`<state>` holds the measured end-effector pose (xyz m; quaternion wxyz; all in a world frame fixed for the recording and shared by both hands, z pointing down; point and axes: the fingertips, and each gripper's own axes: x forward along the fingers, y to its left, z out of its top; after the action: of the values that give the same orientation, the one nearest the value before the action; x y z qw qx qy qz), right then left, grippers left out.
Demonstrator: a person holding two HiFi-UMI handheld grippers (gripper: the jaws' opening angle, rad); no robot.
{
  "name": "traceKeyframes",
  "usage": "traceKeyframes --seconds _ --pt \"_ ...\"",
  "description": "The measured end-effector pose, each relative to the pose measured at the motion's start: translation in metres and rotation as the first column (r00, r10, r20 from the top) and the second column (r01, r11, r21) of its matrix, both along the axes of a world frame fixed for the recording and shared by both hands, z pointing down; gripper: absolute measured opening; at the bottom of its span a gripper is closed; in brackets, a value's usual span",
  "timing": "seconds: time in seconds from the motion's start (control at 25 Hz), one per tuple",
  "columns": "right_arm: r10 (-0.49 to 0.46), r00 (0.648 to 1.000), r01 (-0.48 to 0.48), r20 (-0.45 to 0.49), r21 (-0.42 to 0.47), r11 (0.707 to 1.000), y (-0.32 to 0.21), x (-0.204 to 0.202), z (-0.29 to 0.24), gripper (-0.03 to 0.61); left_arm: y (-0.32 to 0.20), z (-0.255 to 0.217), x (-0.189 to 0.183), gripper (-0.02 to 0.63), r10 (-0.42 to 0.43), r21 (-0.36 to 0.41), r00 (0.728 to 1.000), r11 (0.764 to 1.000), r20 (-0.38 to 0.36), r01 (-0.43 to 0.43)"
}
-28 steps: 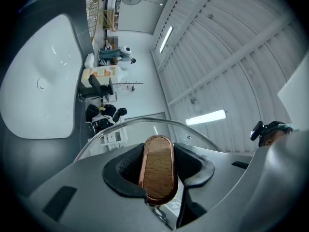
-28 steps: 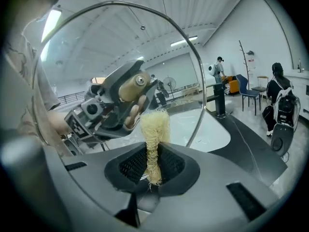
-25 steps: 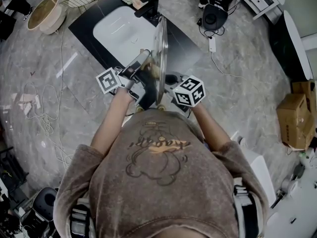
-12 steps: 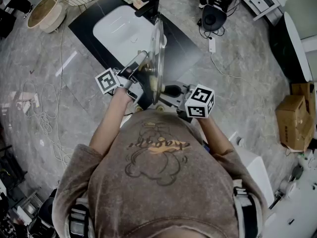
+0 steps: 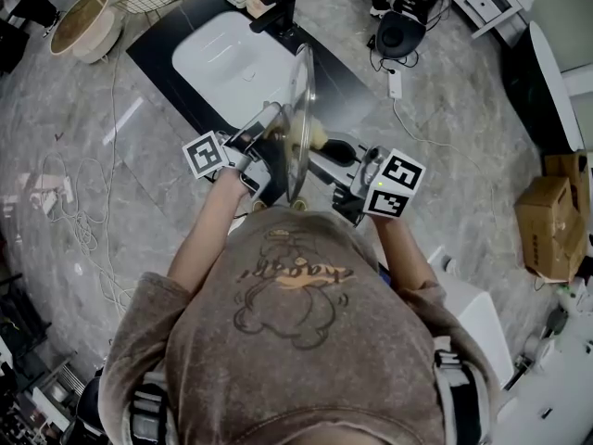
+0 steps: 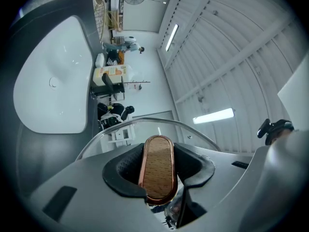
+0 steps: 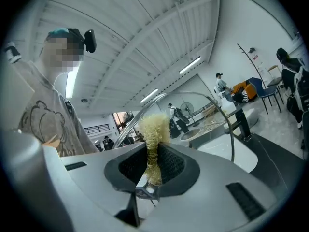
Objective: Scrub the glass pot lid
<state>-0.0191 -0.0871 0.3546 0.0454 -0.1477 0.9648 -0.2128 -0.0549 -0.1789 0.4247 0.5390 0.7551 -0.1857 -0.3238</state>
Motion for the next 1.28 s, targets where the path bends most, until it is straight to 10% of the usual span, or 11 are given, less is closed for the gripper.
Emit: traceKeyframes --seconds 0.64,1.28 --pt "0.195 0.981 -0.193 -0.025 0.057 0.979 -0.083 0.015 -0.007 0.049 0.009 -0.005 0.014 0.179 0.045 0.001 0.999 0.999 -0.012 -0.045" --pt "0.237 0.925 -0.237 -0.298 0.037 0.971 -0.118 0.009 0.092 0.049 0.013 -0.007 0.017 0.179 0.048 -0.02 0.998 0.999 -0.043 -0.049"
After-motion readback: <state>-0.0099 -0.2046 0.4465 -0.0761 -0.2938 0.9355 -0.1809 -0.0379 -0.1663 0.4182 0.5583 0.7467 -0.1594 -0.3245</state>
